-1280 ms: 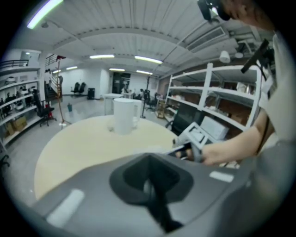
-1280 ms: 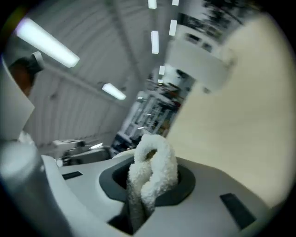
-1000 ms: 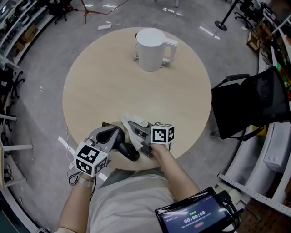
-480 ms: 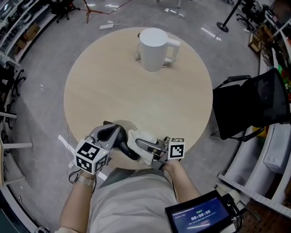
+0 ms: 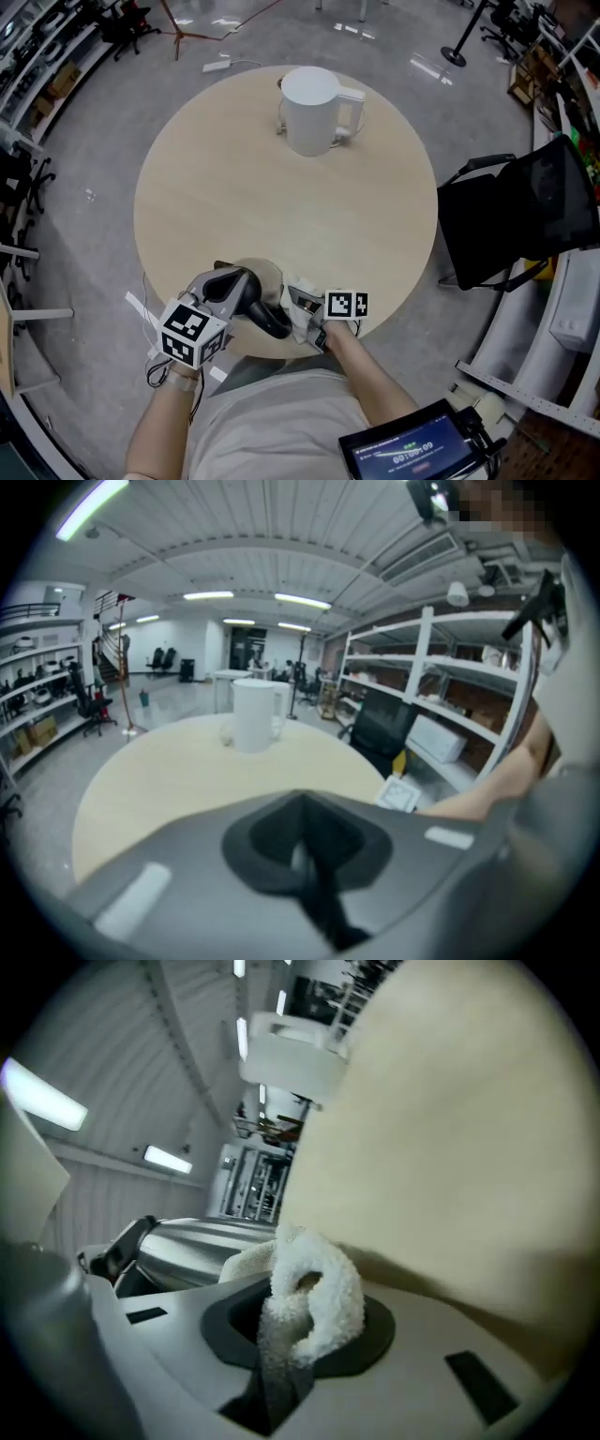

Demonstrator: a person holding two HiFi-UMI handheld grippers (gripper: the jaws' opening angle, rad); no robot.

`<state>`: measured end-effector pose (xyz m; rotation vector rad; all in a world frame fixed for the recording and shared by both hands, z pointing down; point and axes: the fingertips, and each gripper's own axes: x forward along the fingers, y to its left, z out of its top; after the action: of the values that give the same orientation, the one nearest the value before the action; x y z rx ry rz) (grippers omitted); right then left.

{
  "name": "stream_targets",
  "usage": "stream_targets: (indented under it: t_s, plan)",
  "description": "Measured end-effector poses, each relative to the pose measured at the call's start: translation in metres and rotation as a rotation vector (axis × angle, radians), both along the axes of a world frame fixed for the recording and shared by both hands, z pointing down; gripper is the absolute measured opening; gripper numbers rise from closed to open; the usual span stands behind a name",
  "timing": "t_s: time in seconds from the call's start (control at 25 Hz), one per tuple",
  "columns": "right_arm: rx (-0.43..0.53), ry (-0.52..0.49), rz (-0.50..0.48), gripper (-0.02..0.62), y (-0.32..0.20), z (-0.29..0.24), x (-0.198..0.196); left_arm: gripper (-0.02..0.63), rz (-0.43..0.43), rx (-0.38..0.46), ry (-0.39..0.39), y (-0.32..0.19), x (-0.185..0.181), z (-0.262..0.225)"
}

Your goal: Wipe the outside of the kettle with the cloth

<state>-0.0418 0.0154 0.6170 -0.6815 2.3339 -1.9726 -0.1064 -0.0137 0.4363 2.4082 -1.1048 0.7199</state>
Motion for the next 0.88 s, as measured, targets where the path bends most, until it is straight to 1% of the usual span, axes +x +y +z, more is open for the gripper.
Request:
stream_targets:
  t_s: [0.04, 0.08, 0.12, 0.16, 0.2, 0.24, 0.28, 0.32, 0.36, 0.4, 0.44, 0.48, 0.52, 0.56, 0.6, 0.64, 0.68, 0.76, 0.8, 0.84, 0.88]
  plan:
    - [0.004, 0.023, -0.009, 0.084, -0.001, -0.001, 0.001, -0.003, 0.002, 0.001, 0.002, 0.0, 0.0, 0.0]
    - [0.071, -0.015, -0.014, 0.083, -0.005, -0.023, -0.001, -0.003, 0.004, 0.002, 0.004, 0.0, 0.001, 0.0]
    - [0.153, -0.095, -0.006, 0.083, -0.009, -0.053, -0.003, -0.003, 0.004, 0.0, 0.005, -0.001, 0.0, -0.001]
    - [0.201, -0.168, 0.014, 0.083, -0.013, -0.073, -0.005, -0.003, 0.002, -0.003, 0.004, -0.002, -0.001, -0.001]
    - [0.189, -0.184, 0.038, 0.083, -0.016, -0.07, -0.006, -0.003, -0.001, -0.006, 0.003, -0.002, -0.002, -0.001]
    - [0.126, -0.139, 0.058, 0.083, -0.018, -0.047, -0.005, -0.003, -0.003, -0.007, 0.002, -0.002, -0.003, -0.001]
    - [0.041, -0.071, 0.066, 0.083, -0.019, -0.017, -0.003, -0.003, -0.003, -0.006, 0.002, -0.003, -0.003, -0.001]
    - [-0.019, -0.037, 0.064, 0.083, -0.018, -0.001, -0.001, -0.003, -0.002, -0.005, 0.004, -0.003, -0.002, -0.001]
    - [-0.018, -0.065, 0.066, 0.083, -0.019, -0.011, -0.001, -0.003, 0.0, -0.007, 0.007, -0.002, -0.001, 0.0]
    - [0.047, -0.146, 0.072, 0.083, -0.021, -0.042, -0.004, -0.003, 0.002, -0.009, 0.01, -0.002, 0.0, 0.0]
    - [0.137, -0.229, 0.075, 0.083, -0.024, -0.077, -0.007, -0.003, 0.001, -0.011, 0.011, -0.003, 0.0, 0.0]
    - [0.203, -0.262, 0.077, 0.083, -0.027, -0.095, -0.011, -0.003, -0.002, -0.014, 0.01, -0.003, -0.001, 0.0]
    - [0.212, -0.224, 0.085, 0.083, -0.029, -0.088, -0.012, -0.003, -0.006, -0.015, 0.006, -0.003, -0.002, 0.0]
    - [0.16, -0.143, 0.096, 0.083, -0.03, -0.059, -0.009, -0.003, -0.01, -0.015, 0.004, -0.003, -0.003, 0.0]
    - [0.075, -0.064, 0.098, 0.083, -0.029, -0.025, -0.005, -0.003, -0.011, -0.015, 0.003, -0.003, -0.003, 0.0]
    - [0.014, -0.02, 0.088, 0.083, -0.026, -0.006, -0.003, -0.003, -0.01, -0.016, 0.005, -0.002, -0.002, -0.001]
    - [0.019, -0.022, 0.071, 0.083, -0.023, -0.009, -0.002, -0.003, -0.008, -0.017, 0.008, -0.001, -0.002, -0.002]
    - [0.147, -0.112, 0.038, 0.083, -0.018, -0.053, -0.006, -0.003, -0.007, -0.021, 0.011, -0.001, -0.003, -0.004]
    - [0.18, -0.134, 0.015, 0.083, -0.015, -0.062, -0.008, -0.003, -0.01, -0.023, 0.01, -0.001, -0.004, -0.004]
    - [0.165, -0.095, -0.021, 0.083, -0.009, -0.05, -0.007, -0.003, -0.014, -0.024, 0.008, -0.002, -0.005, -0.004]
    - [0.121, -0.004, -0.075, 0.083, -0.001, -0.025, -0.003, -0.003, -0.017, -0.022, 0.006, -0.002, -0.005, -0.004]
